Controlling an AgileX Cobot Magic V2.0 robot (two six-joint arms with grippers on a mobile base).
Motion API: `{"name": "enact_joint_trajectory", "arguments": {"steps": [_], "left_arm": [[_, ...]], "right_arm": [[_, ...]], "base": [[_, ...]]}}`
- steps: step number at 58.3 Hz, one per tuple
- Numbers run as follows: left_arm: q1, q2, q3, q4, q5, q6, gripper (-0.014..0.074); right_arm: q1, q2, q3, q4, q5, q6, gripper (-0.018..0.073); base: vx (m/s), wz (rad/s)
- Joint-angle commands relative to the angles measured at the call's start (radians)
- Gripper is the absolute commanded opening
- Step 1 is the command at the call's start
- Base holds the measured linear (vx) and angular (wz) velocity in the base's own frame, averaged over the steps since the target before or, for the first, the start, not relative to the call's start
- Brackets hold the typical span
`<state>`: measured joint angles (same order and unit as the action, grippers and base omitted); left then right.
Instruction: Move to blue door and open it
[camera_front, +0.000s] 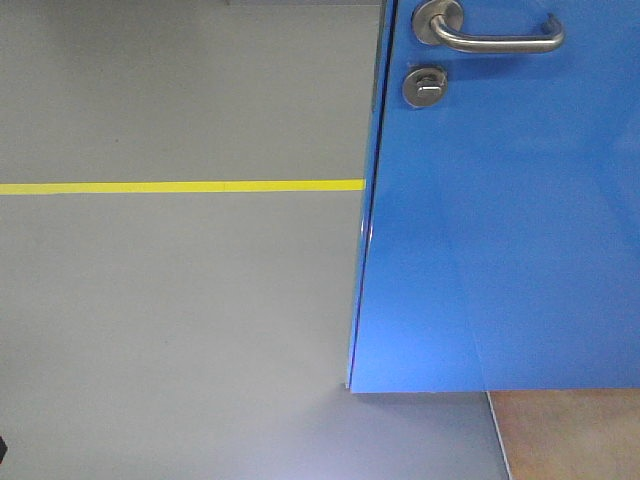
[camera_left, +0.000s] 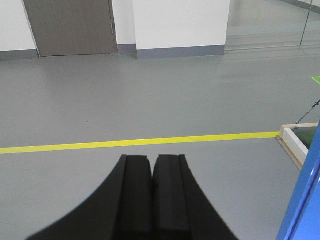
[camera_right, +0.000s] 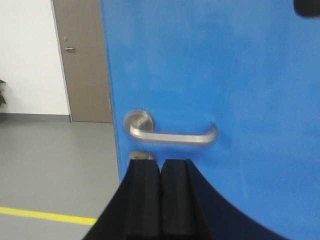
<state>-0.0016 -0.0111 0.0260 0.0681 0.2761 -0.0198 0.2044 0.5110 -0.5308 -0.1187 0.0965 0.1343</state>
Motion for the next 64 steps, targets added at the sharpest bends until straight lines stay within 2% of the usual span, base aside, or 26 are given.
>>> {"name": "enact_joint_trajectory", "arguments": {"steps": [1,10,22,33,43,64], "left_arm": [[-0.006,-0.012,-0.026,-0.002,-0.085,-0.007,0.0073],[-0.006,-0.012,-0.026,-0.002,-0.085,-0.007,0.0073],[-0.006,-0.012,-0.026,-0.002,-0.085,-0.007,0.0073],[-0.006,-0.012,-0.026,-0.002,-0.084,-0.007,0.0073],[-0.006,-0.012,-0.026,-0.002,-0.084,-0.007,0.0073],[-0.006,-0.012,-0.026,-0.002,-0.084,-0.007,0.0073]], "right_arm": [[0.001,-0.139,0.130,-0.017,-0.078,-0.031,0.0012],[-0.048,-0.344,0.363,-0.020,-0.084,-0.124,0.0012],[-0.160,-0.482,0.565,-0.002,-0.186,-0.096,0.0012],[-0.187,-0.497,0.563,0.000,-0.154,-0.084,0.0012],[-0.187,-0.497,0.563,0.079,-0.126,-0.083,0.0012],[-0.187,-0.497,0.563,0.077,-0.086,-0.084,0.0012]], "base": [[0.00,0.00],[0.00,0.00],[0.00,0.00],[0.00,0.00],[0.00,0.00],[0.00,0.00]]}}
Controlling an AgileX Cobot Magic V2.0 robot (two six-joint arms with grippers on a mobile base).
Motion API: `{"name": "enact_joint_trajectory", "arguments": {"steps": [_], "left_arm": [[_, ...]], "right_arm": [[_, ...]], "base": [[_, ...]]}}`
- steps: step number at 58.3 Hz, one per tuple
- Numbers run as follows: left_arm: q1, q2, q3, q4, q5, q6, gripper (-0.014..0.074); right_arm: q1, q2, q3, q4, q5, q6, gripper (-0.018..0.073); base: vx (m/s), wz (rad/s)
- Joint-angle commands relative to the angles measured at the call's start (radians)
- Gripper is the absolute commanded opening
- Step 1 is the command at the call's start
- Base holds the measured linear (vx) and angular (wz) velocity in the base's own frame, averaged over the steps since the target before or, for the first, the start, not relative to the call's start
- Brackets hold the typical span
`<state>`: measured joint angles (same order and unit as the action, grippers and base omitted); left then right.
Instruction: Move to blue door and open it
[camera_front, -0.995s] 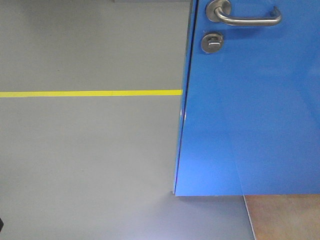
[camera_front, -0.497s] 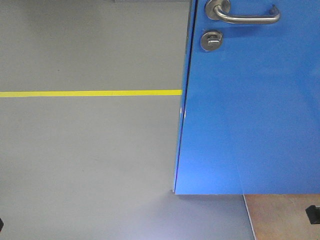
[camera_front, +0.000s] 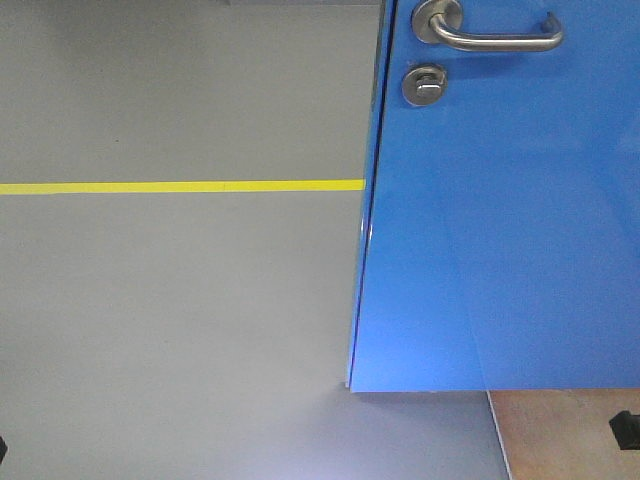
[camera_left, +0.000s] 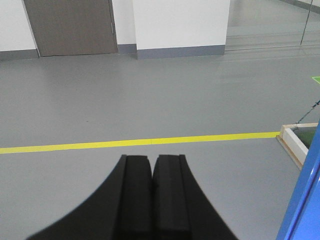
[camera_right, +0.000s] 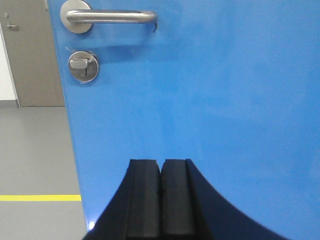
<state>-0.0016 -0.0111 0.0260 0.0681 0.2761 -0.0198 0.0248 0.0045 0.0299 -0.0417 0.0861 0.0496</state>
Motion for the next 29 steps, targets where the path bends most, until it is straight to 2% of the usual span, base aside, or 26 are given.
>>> {"name": "enact_joint_trajectory", "arguments": {"steps": [1,29], "left_arm": [[-0.006,-0.012,-0.026,-0.002,-0.084,-0.007,0.0073],[-0.006,-0.012,-0.026,-0.002,-0.084,-0.007,0.0073]], "right_arm": [[-0.007,0.010,0.002,0.000,-0.076,0.001,0.0012],[-0.007,0.010,0.002,0.000,-0.077,-0.007,0.0012]], "base": [[0.00,0.00],[0.00,0.00]]}}
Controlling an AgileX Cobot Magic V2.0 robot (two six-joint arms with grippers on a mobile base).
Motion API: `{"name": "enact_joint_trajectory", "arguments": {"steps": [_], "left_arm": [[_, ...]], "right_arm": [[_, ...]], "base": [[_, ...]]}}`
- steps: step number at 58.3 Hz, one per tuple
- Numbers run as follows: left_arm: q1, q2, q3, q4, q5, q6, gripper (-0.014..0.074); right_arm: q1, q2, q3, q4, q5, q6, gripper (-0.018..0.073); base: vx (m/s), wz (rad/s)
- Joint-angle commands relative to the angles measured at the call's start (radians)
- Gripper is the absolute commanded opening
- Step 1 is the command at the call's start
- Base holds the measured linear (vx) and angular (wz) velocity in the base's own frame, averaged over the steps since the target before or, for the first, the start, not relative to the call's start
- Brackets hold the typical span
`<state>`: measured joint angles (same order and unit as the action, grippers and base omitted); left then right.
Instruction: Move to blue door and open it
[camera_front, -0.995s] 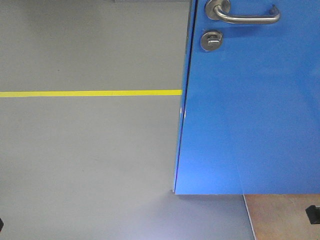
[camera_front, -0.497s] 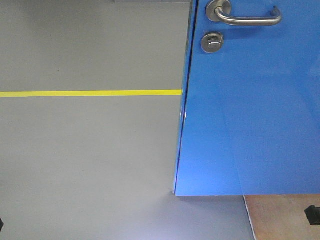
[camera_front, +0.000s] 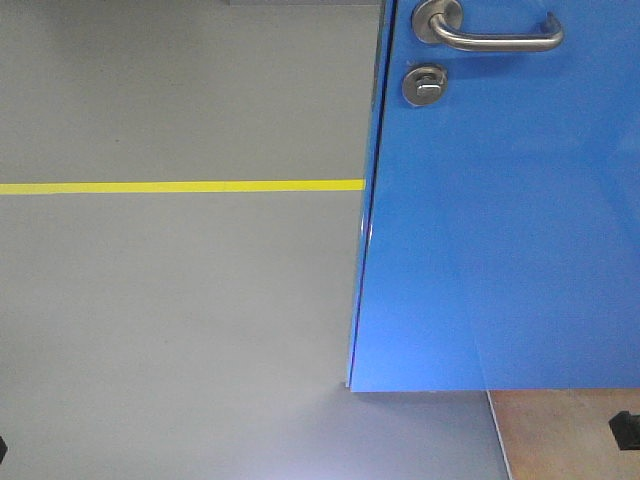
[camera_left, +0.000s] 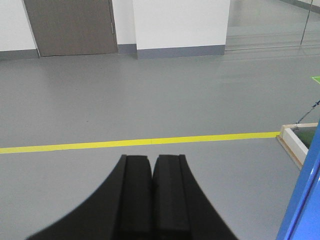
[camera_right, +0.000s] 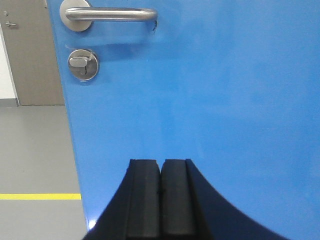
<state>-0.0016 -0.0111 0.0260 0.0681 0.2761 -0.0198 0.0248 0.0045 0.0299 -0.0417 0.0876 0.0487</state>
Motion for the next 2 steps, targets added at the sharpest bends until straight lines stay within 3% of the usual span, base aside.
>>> {"name": "enact_joint_trajectory", "arguments": {"steps": [1,2], "left_arm": [[-0.006,-0.012,-0.026,-0.002,-0.084,-0.007,0.0073],[-0.006,-0.012,-0.026,-0.002,-0.084,-0.007,0.0073]], "right_arm": [[-0.007,0.010,0.002,0.000,-0.079,-0.006,0.0012],[-0.007,0.010,0.002,0.000,-0.079,-0.006,0.0012]], "base": [[0.00,0.00],[0.00,0.00]]}}
